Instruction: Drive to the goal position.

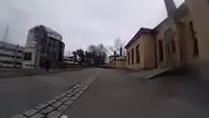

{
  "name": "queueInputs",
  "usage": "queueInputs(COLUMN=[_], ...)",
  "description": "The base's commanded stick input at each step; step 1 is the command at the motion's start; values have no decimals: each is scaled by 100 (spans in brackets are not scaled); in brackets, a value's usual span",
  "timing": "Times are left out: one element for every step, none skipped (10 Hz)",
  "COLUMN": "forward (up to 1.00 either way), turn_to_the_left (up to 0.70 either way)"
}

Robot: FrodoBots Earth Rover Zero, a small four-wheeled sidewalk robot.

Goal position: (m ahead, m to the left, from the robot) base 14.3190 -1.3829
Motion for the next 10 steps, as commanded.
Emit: queueInputs(forward=[100, 100, 100, 100, 100, 100, 100, 100, 100, 100], turn_to_the_left=[1, 1, 1, 1, 1, 1, 1, 1, 1, 1])
